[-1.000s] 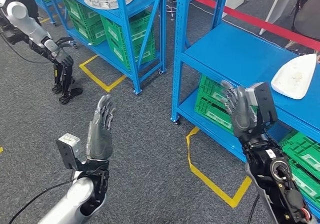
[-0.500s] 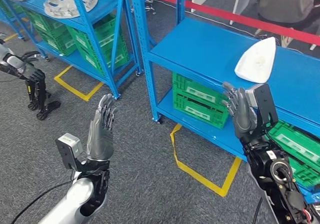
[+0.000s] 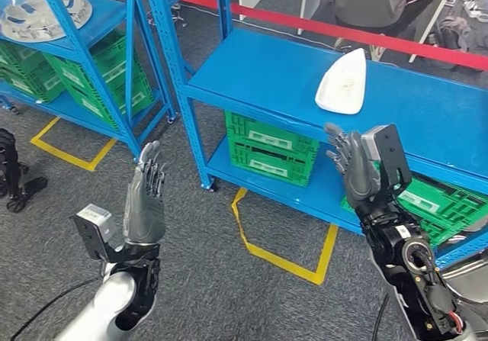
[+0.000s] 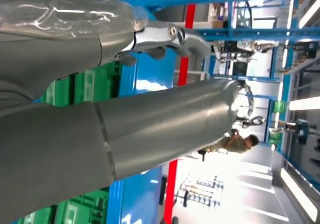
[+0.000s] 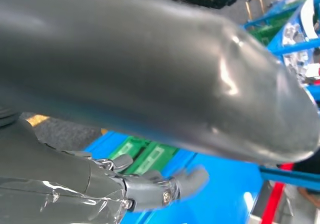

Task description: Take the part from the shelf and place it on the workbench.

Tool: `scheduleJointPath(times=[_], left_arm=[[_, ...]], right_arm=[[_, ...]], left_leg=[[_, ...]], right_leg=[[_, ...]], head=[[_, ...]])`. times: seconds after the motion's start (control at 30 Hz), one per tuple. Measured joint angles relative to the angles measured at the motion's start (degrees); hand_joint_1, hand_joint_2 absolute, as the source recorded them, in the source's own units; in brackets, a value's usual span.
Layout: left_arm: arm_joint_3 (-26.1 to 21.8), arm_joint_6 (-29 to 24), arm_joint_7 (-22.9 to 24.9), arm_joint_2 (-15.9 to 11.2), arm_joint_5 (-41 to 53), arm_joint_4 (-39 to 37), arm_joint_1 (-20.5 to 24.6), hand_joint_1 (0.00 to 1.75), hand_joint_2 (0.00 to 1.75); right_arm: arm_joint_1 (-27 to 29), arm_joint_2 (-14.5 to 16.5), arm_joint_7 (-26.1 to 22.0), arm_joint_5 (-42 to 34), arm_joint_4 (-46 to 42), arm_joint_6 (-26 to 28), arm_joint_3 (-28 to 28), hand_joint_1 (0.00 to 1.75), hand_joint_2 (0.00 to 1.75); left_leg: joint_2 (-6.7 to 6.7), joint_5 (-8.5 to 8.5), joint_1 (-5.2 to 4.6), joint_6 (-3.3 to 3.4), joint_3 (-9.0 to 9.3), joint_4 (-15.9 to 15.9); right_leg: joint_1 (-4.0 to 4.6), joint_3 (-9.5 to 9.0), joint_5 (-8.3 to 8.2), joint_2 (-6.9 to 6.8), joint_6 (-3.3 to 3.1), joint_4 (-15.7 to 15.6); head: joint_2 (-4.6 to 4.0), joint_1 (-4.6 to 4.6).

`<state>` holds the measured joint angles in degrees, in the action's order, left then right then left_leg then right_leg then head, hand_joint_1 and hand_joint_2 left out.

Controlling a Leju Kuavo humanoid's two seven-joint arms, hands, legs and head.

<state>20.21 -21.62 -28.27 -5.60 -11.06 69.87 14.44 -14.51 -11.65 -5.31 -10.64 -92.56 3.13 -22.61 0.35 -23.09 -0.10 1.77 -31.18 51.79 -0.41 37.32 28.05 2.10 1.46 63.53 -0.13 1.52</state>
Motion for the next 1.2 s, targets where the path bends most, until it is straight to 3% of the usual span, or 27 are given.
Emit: scheduleJointPath(times=[0.07, 0.1, 0.13, 0.2, 0.23, 0.3, 0.37, 0.4, 0.47, 0.53, 0.57, 0.6, 0.63, 0.67, 0.73, 0.77, 0.8, 0.87, 0.9, 0.97, 1.03, 1.1, 1.13, 1.2], left_arm=[[0.0, 0.0, 0.0, 0.0, 0.0, 0.0, -0.3, 0.00, 0.00], [0.0, 0.0, 0.0, 0.1, 0.0, 0.0, -0.4, 0.00, 0.00], [0.0, 0.0, 0.0, 0.1, 0.0, 0.0, -0.4, 0.00, 0.00], [0.0, 0.0, 0.0, 0.1, 0.0, 0.0, -0.4, 0.00, 0.00], [0.0, 0.0, 0.0, 0.1, 0.0, 0.0, -0.3, 0.00, 0.00], [-0.1, 0.0, 0.0, 0.1, 0.1, 0.0, -0.2, 0.00, 0.00], [-0.1, 0.0, 0.0, 0.1, 0.2, 0.0, -0.1, 0.00, 0.00], [-0.1, 0.0, 0.1, 0.1, 0.2, 0.0, 0.0, 0.00, 0.00], [-0.2, 0.0, 0.1, 0.1, 0.2, 0.0, 0.2, 0.00, 0.00], [-0.2, 0.0, 0.1, 0.1, 0.2, 0.0, 0.0, 0.00, 0.00], [-0.2, 0.0, 0.1, 0.1, 0.1, 0.0, -0.1, 0.00, 0.00], [-0.2, -0.1, 0.1, 0.1, 0.1, 0.0, -0.2, 0.00, 0.00], [-0.2, -0.1, 0.1, 0.1, 0.1, 0.0, -0.3, 0.00, 0.00], [-0.2, -0.1, 0.1, 0.1, 0.1, 0.0, -0.3, 0.00, 0.00], [-0.2, -0.1, 0.1, 0.0, 0.1, 0.0, -0.2, 0.00, 0.00], [-0.2, -0.1, 0.1, 0.0, 0.1, 0.0, -0.1, 0.00, 0.00], [-0.3, -0.1, 0.1, -0.1, 0.1, 0.0, 0.0, 0.00, 0.00], [-0.3, -0.1, 0.1, -0.1, 0.1, 0.0, 0.1, 0.00, 0.00], [-0.3, -0.1, 0.1, -0.1, 0.1, 0.0, 0.1, 0.00, 0.00], [-0.3, -0.1, 0.0, 0.1, 0.0, 0.0, 0.3, 0.00, 0.00], [-0.3, -0.1, -0.1, 0.2, -0.2, 0.0, 0.2, 0.00, 0.00], [-0.3, -0.1, -0.1, 0.2, -0.4, 0.0, 0.0, 0.00, 0.00], [-0.3, -0.1, -0.1, 0.2, -0.4, 0.0, -0.1, 0.00, 0.00], [-0.3, -0.1, -0.1, 0.3, -0.5, 0.0, -0.1, 0.00, 0.00]], right_arm=[[0.2, 0.0, 0.0, 0.0, 0.1, 0.0, 0.0, 0.00, 0.00], [0.4, 0.0, 0.0, 0.0, 0.1, 0.0, 0.0, 0.00, 0.00], [0.4, 0.0, 0.0, 0.0, 0.2, 0.0, 0.0, 0.00, 0.00], [0.4, 0.0, 0.0, 0.0, 0.2, 0.0, 0.1, 0.00, 0.00], [0.4, 0.0, 0.0, 0.0, 0.2, 0.0, 0.1, 0.00, 0.00], [0.5, 0.0, 0.0, 0.0, 0.2, 0.0, 0.2, 0.00, 0.00], [0.5, 0.0, 0.1, 0.0, 0.1, 0.0, 0.2, 0.00, 0.00], [0.5, 0.0, 0.0, 0.0, 0.1, 0.0, 0.3, 0.00, 0.00], [0.3, 0.0, 0.0, 0.0, 0.0, 0.0, 0.3, 0.00, 0.00], [0.3, 0.0, 0.0, 0.0, 0.0, -0.1, 0.3, 0.00, 0.00], [0.3, 0.0, 0.0, 0.0, 0.0, -0.1, 0.3, 0.00, 0.00], [0.4, 0.0, 0.0, 0.0, 0.0, -0.1, 0.3, 0.00, 0.00], [0.4, 0.0, 0.0, 0.0, 0.0, -0.1, 0.2, 0.00, 0.00], [0.4, 0.0, 0.0, 0.0, 0.0, -0.1, 0.2, 0.00, 0.00], [0.2, 0.0, 0.0, 0.0, 0.0, -0.1, 0.3, 0.00, 0.00], [0.1, 0.0, 0.0, 0.0, 0.0, -0.1, 0.3, 0.00, 0.00], [0.1, 0.0, 0.0, 0.0, 0.0, -0.1, 0.3, 0.00, 0.00], [0.1, 0.0, 0.0, 0.0, 0.0, -0.1, 0.3, 0.00, 0.00], [0.1, 0.0, 0.0, 0.0, 0.0, -0.1, 0.4, 0.00, 0.00], [-0.1, 0.0, 0.0, 0.0, 0.1, -0.2, 0.4, 0.00, 0.00], [-0.2, 0.0, -0.1, 0.0, 0.2, -0.2, 0.3, 0.00, 0.00], [-0.2, 0.0, -0.1, 0.0, 0.5, -0.1, 0.2, 0.00, 0.00], [-0.2, 0.0, -0.1, 0.0, 0.6, 0.0, 0.2, 0.00, 0.00], [-0.2, 0.0, -0.2, 0.0, 0.7, 0.2, 0.1, 0.00, 0.00]], left_leg=[[1.27, -0.11, 0.01, 0.00, 0.02, 0.0], [1.88, -0.21, 0.05, -0.10, 0.04, 0.1], [2.47, -0.37, 0.13, -0.28, 0.08, 0.2], [3.53, -0.88, 0.26, -0.91, 0.16, 0.8], [3.98, -1.20, 0.17, -1.28, 0.12, 1.3], [4.76, -1.59, -0.17, -1.83, 0.01, 1.9], [5.56, -1.78, -0.20, -2.23, 0.02, 2.0], [5.14, -2.25, -0.03, -2.53, -0.07, 2.5], [2.77, -4.87, 0.33, -3.09, -1.79, 6.5], [0.57, -8.76, 0.48, -3.32, -5.80, 14.8], [0.24, -9.99, 0.48, -3.32, -7.73, 18.4], [0.10, -10.11, 0.46, -3.17, -8.82, 20.2], [-0.03, -9.11, 0.43, -2.89, -8.76, 19.6], [-0.35, -7.19, 0.35, -2.47, -7.50, 16.6], [-2.17, -3.21, 0.15, -1.39, -3.36, 7.9], [-2.85, -2.06, 0.00, -1.06, -1.79, 4.8], [-3.21, -1.63, -0.16, -0.85, -0.94, 3.1], [-2.35, -1.49, -0.32, -0.72, -0.67, 2.4], [-1.76, -1.27, -0.20, -0.58, -0.48, 1.9], [-0.64, -0.77, 0.15, -0.18, -0.05, 1.0], [0.20, -0.63, 0.19, 0.06, 0.09, 0.7], [0.87, -0.65, 0.20, 0.06, 0.04, 0.7], [1.15, -0.70, 0.23, 0.00, 0.03, 0.8], [1.48, -0.95, 0.33, -0.39, 0.05, 1.2]], right_leg=[[-0.39, 3.05, 2.71, -1.29, 0.53, 6.8], [-0.62, 3.47, 2.62, -1.56, 0.81, 7.7], [-0.85, 2.70, 1.44, -1.85, 1.08, 6.4], [-1.09, -1.25, -2.16, -3.74, 1.58, -1.2], [-1.06, -2.99, -3.40, -4.69, 1.50, -4.7], [-0.86, -4.25, -3.85, -5.44, 0.72, -7.6], [-0.78, -4.08, -3.96, -4.04, -0.32, -7.5], [-0.79, -4.05, -4.05, -3.52, -0.65, -7.6], [-0.90, -4.03, -4.28, -2.64, -1.28, -7.7], [-0.83, -3.79, -4.42, -1.73, -1.71, -7.7], [-0.74, -3.68, -4.48, -1.20, -1.83, -7.7], [-0.63, -3.62, -4.52, -0.64, -1.90, -7.7], [-0.51, -3.61, -4.56, 0.01, -1.93, -7.7], [-0.40, -3.64, -4.59, 0.66, -1.93, -7.7], [-0.28, -3.64, -4.70, 1.87, -1.85, -7.7], [-0.29, -3.57, -4.79, 2.36, -1.69, -7.7], [-0.38, -3.45, -4.91, 2.84, -1.47, -7.7], [-0.50, -3.26, -5.23, 3.82, -0.79, -8.0], [-0.49, -3.14, -5.16, 3.55, -0.52, -7.9], [-0.30, -1.88, -3.23, 1.28, -0.10, -5.2], [-0.43, 1.20, 0.73, -1.06, 0.23, 2.0], [-0.74, 3.69, 2.95, -1.51, 0.68, 8.1], [-0.91, 3.49, 2.47, -1.63, 0.88, 8.2], [-1.20, -0.23, -1.02, -2.10, 1.17, 1.6]], head=[[0.00, -0.66], [0.01, -0.93], [0.01, -1.19], [0.00, -1.74], [0.00, -2.07], [0.01, -2.17], [0.01, -1.73], [0.01, -1.48], [0.02, -0.98], [0.02, -0.37], [0.01, -0.11], [0.01, 0.16], [0.01, 0.45], [0.01, 0.71], [0.01, 1.11], [0.01, 1.19], [0.01, 1.28], [0.00, 1.46], [0.00, 1.53], [0.00, 1.17], [0.00, 0.50], [0.00, 0.04], [0.00, -0.22], [0.00, -0.77]])
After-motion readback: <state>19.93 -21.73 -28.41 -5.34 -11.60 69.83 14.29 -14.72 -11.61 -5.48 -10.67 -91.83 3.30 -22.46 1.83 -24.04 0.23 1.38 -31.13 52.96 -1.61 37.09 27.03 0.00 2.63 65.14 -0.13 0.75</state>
